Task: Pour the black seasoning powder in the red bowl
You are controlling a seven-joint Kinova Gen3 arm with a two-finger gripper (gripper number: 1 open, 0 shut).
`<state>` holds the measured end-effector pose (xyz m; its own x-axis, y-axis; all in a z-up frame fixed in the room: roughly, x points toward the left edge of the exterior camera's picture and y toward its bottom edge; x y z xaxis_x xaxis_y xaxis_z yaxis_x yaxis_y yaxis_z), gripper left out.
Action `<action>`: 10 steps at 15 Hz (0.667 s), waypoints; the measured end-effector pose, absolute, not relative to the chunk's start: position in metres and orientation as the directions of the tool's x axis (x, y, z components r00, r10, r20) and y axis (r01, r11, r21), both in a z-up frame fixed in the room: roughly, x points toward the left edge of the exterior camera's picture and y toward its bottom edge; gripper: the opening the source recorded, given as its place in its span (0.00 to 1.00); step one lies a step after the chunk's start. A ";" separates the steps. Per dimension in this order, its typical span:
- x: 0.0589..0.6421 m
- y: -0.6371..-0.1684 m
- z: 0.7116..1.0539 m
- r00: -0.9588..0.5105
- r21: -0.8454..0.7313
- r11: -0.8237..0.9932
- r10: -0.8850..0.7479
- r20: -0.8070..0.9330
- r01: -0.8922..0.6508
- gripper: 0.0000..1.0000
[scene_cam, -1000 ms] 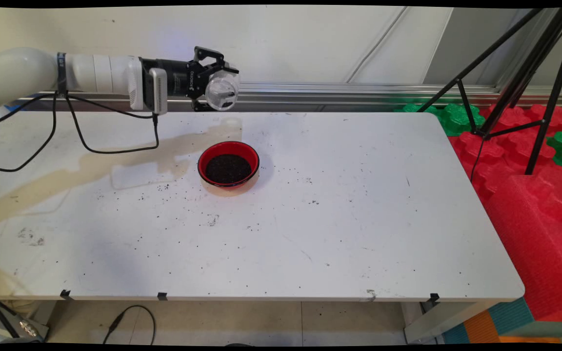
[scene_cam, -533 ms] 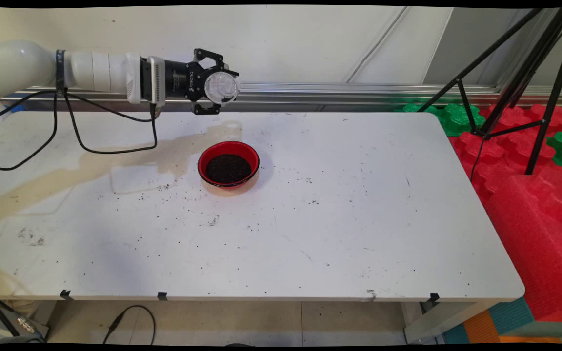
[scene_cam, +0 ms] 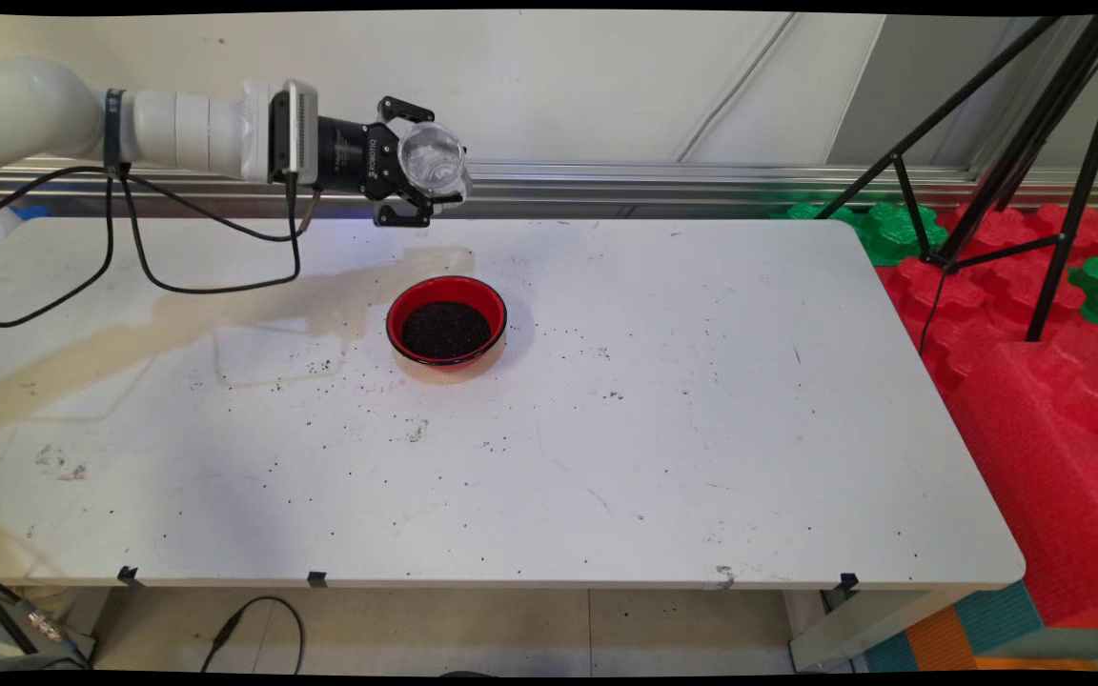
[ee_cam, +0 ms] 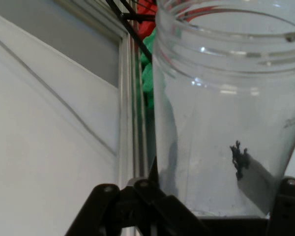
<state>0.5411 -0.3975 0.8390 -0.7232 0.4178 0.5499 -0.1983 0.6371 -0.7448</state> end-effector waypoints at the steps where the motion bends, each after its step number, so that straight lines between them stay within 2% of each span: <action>1: 0.541 -0.397 0.840 -0.714 -0.723 0.655 0.399 0.576 -0.217 0.00; 10: 0.539 -0.394 0.851 -0.615 -0.523 0.771 0.223 0.756 -0.363 0.00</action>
<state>0.5385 -0.3938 0.8508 -0.6150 0.2233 0.7563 -0.3631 0.7711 -0.5230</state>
